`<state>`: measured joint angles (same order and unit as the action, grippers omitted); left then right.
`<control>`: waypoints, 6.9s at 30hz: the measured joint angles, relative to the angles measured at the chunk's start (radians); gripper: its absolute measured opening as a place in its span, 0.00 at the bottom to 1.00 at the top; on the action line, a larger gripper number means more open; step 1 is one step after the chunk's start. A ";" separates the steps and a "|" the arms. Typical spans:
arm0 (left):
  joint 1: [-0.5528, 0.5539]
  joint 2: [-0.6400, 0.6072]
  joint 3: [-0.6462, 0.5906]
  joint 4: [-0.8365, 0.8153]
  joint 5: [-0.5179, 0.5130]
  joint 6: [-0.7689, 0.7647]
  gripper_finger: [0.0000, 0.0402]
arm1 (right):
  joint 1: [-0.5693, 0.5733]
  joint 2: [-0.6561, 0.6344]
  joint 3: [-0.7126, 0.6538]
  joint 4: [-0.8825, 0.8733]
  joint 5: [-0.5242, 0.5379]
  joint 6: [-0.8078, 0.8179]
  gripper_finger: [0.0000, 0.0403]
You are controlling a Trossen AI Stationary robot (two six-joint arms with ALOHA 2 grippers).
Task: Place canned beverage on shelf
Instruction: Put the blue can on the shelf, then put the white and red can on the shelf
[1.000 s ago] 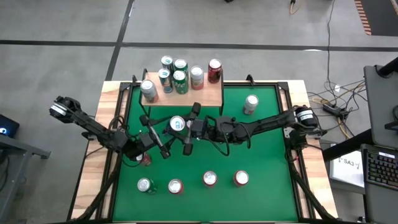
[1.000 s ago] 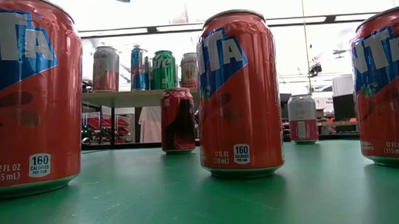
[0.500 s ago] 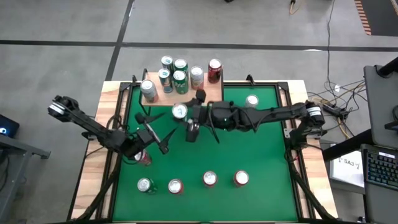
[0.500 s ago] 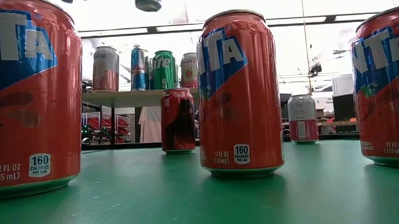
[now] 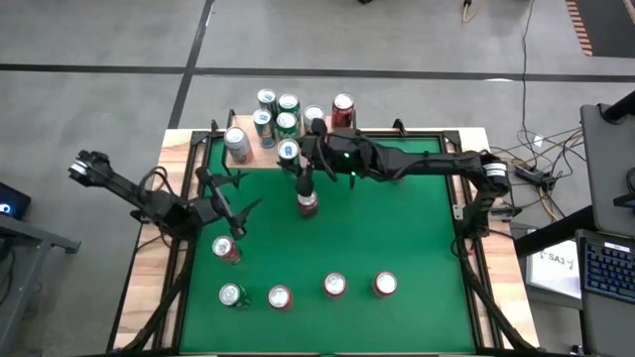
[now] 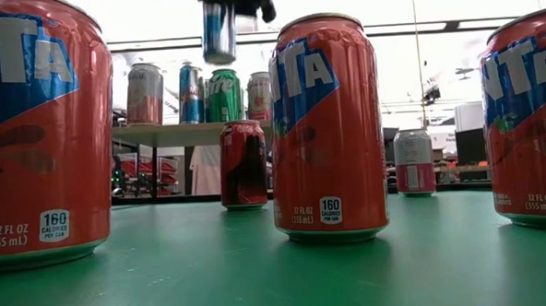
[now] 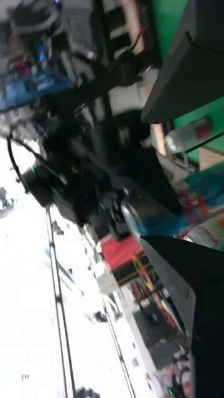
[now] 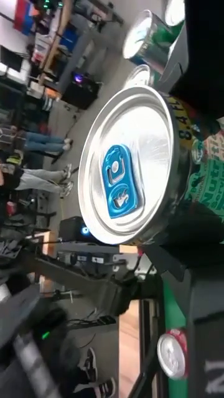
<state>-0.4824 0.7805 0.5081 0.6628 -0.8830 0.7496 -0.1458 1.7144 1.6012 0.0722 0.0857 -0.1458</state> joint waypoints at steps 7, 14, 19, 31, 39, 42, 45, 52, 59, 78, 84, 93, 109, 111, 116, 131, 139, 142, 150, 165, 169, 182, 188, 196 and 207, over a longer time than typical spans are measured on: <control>0.000 -0.202 0.001 -0.326 0.011 -0.136 0.67 | -0.058 0.085 0.011 0.035 -0.043 0.054 0.56; 0.000 -0.381 -0.025 -0.450 0.010 -0.206 0.62 | -0.065 0.171 0.123 0.045 -0.100 0.032 0.56; 0.000 -0.484 -0.046 -0.469 0.008 -0.202 0.59 | -0.065 0.263 0.229 0.029 -0.124 -0.008 0.56; 0.000 -0.613 -0.047 -0.588 0.002 -0.229 0.58 | -0.071 0.401 0.401 -0.030 -0.110 -0.026 0.56; 0.000 -0.636 -0.047 -0.602 0.003 -0.236 0.58 | -0.072 0.397 0.391 -0.020 -0.043 -0.010 0.56; 0.000 -0.638 -0.047 -0.602 0.003 -0.236 0.58 | -0.071 0.397 0.388 -0.015 -0.030 -0.003 0.56; 0.000 -0.636 -0.047 -0.602 0.003 -0.236 0.58 | -0.071 0.397 0.384 -0.010 -0.029 0.010 0.56; 0.000 -0.632 -0.047 -0.602 0.003 -0.236 0.58 | -0.070 0.396 0.345 0.046 0.028 0.024 0.56; 0.000 -0.632 -0.047 -0.602 0.003 -0.233 0.58 | -0.072 0.397 0.313 0.060 0.111 0.056 0.56; 0.000 -0.632 -0.047 -0.602 0.003 -0.215 0.58 | -0.087 0.397 0.312 0.067 0.176 0.136 0.56; 0.000 -0.632 -0.047 -0.602 0.003 -0.213 0.58 | -0.087 0.397 0.312 0.060 0.177 0.136 0.59; 0.000 -0.632 -0.047 -0.602 0.003 -0.212 0.58 | -0.087 0.397 0.309 0.061 0.176 0.129 0.65; 0.000 -0.632 -0.047 -0.602 0.003 -0.212 0.58 | -0.086 0.390 0.321 0.074 0.177 0.106 0.67; 0.000 -0.632 -0.047 -0.602 0.003 -0.212 0.58 | -0.085 0.390 0.332 0.072 0.177 0.097 0.67; 0.000 -0.632 -0.047 -0.602 0.003 -0.212 0.58 | -0.082 0.390 0.366 0.063 0.178 0.072 0.67; 0.000 -0.632 -0.047 -0.603 0.003 -0.209 0.58 | -0.079 0.389 0.587 -0.252 0.172 0.075 0.48; 0.000 -0.632 -0.047 -0.602 0.003 -0.209 0.58 | -0.075 0.389 0.668 -0.469 0.151 0.097 0.10; 0.000 -0.632 -0.047 -0.602 0.003 -0.209 0.58 | -0.074 0.391 0.668 -0.493 0.151 0.098 0.04; 0.000 -0.632 -0.047 -0.601 0.003 -0.209 0.58 | -0.079 0.415 0.668 -0.406 0.152 0.100 0.02; 0.000 -0.632 -0.047 -0.600 0.003 -0.209 0.58 | -0.077 0.418 0.651 -0.418 0.151 0.109 0.02; 0.000 -0.632 -0.047 -0.599 0.003 -0.209 0.58 | -0.074 0.418 0.646 -0.438 0.150 0.109 0.02; 0.000 -0.632 -0.047 -0.597 0.003 -0.209 0.58 | -0.052 0.416 0.646 -0.472 0.143 0.040 0.02; 0.000 -0.632 -0.047 -0.595 0.003 -0.209 0.58 | -0.061 0.416 0.646 -0.468 0.143 0.011 0.02; 0.000 -0.632 -0.047 -0.595 0.003 -0.209 0.58 | -0.063 0.410 0.653 -0.463 0.150 -0.036 0.02; 0.000 -0.632 -0.046 -0.596 0.003 -0.209 0.58 | -0.036 0.382 0.749 -0.774 0.177 0.081 0.02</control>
<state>-0.4824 0.1488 0.4618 0.0666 -0.8803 0.5407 -0.1822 2.0960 2.3501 -0.7021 0.2626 -0.0650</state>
